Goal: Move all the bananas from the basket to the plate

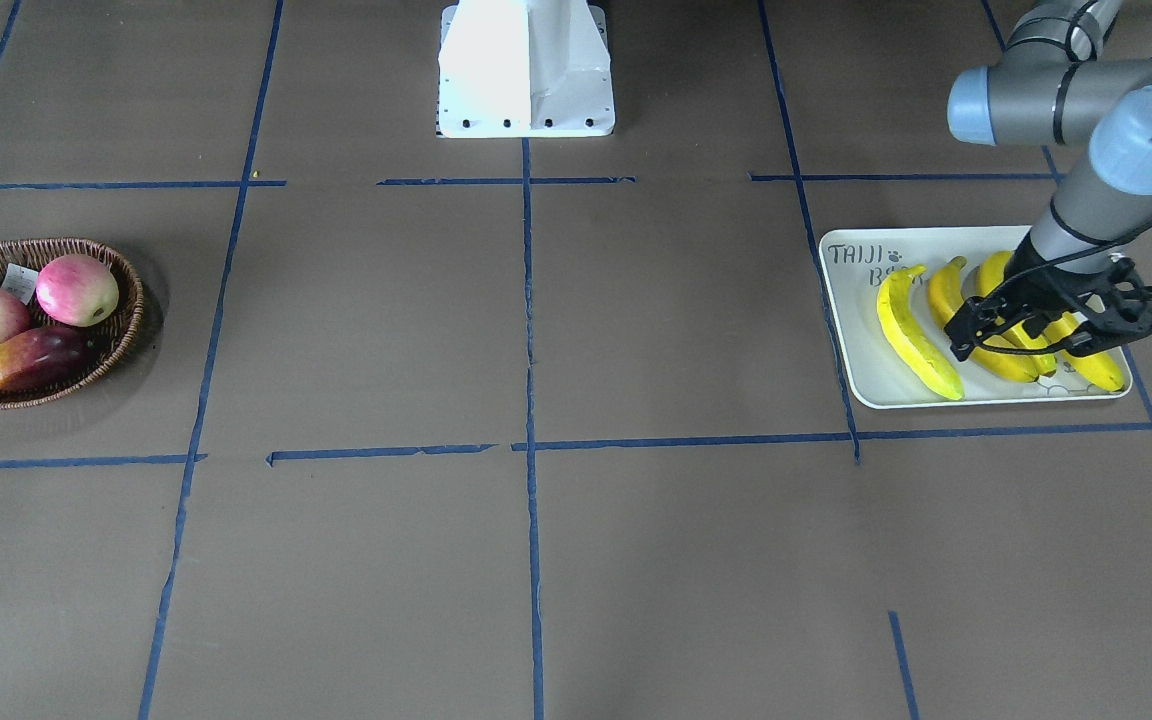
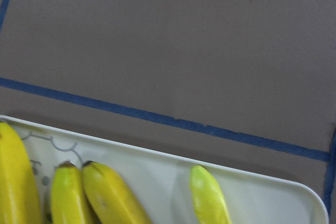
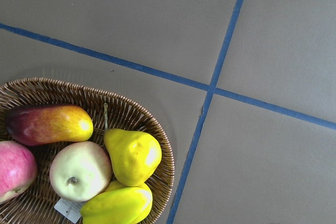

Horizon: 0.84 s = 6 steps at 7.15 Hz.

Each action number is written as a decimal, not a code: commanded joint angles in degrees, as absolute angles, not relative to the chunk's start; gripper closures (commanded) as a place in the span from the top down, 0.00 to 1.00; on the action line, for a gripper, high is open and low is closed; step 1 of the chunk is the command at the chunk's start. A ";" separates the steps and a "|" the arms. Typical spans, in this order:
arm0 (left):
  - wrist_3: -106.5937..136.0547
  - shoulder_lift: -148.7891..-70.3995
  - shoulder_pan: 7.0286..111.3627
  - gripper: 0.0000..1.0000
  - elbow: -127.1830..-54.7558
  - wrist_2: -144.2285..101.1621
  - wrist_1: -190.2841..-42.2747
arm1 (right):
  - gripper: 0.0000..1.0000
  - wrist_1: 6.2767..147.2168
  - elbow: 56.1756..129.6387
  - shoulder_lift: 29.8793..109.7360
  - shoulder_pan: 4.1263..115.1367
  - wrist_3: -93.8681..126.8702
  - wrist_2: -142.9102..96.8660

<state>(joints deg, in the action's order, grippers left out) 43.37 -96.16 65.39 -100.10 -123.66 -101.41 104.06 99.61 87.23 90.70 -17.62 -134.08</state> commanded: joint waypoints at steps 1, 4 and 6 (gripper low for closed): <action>22.51 -93.52 76.95 1.00 -98.18 -129.28 -98.38 | 1.00 103.54 99.58 87.28 90.79 -14.60 -134.21; -2.32 -94.22 90.66 1.00 -95.47 -129.46 -81.85 | 1.00 103.36 98.36 87.80 91.23 -14.33 -134.30; -4.04 -91.77 93.86 1.00 -94.83 -133.74 -81.57 | 1.00 103.36 97.38 88.50 91.23 -14.24 -137.00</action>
